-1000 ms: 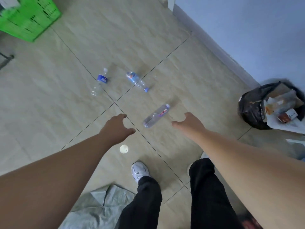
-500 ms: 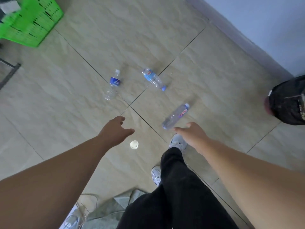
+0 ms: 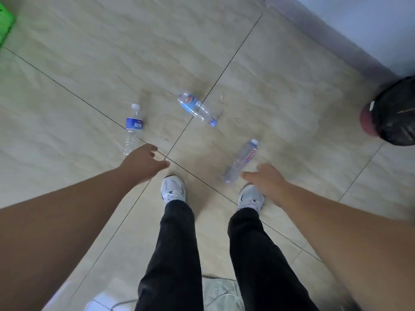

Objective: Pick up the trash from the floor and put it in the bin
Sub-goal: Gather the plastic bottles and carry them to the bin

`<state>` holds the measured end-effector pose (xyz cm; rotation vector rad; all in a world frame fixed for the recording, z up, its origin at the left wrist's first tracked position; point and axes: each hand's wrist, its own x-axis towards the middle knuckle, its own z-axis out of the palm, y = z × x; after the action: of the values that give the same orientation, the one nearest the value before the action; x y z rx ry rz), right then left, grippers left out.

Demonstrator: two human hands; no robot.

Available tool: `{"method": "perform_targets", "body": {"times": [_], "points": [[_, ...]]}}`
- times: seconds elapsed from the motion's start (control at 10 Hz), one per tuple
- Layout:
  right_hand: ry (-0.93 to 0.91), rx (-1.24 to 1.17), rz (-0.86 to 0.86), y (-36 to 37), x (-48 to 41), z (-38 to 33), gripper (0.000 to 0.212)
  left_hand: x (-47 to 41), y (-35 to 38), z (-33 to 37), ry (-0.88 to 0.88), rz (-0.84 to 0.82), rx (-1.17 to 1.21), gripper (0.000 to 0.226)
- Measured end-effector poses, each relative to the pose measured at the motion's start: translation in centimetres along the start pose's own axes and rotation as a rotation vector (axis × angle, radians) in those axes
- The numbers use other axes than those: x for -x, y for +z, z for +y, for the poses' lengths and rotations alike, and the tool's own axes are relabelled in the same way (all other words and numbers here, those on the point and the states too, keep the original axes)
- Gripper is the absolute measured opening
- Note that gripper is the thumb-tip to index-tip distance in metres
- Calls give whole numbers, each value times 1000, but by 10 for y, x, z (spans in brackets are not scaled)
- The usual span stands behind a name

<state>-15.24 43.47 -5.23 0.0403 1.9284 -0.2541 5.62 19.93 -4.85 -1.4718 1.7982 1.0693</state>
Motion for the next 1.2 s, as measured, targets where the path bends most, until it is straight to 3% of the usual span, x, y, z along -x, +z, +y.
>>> {"method": "perform_targets", "body": {"times": [0.1,0.2,0.4,0.5,0.6,0.7,0.8,1.0,1.1,1.2], "points": [[24,-54,66,22,-43,-10,45,-55,-12,-29,23,0,-92,69],[106,-148,87,46,-88,-14,37,-108,-20,-62,37,2,-153,72],[347,-271,83,92,-171,-13,72,-196,-16,-125,-75,56,-198,89],[234,-99,10,87,-240,-15,31,-230,1,-144,-139,92,-157,96],[-447,499,-656,101,-263,-14,53,-259,22,-156,-199,127,-128,98],[154,-25,252,108,-285,-3,73,-277,40,-152,-183,206,-86,81],[147,-101,397,115,-290,-20,77,-291,56,-136,-151,244,31,59],[-155,-255,417,85,-289,-102,51,-302,63,-76,-126,172,306,91],[-261,-393,288,68,-291,-156,40,-310,60,-38,-68,97,529,96],[-301,-460,79,69,-295,-191,15,-318,64,-3,-5,10,676,85]]}}
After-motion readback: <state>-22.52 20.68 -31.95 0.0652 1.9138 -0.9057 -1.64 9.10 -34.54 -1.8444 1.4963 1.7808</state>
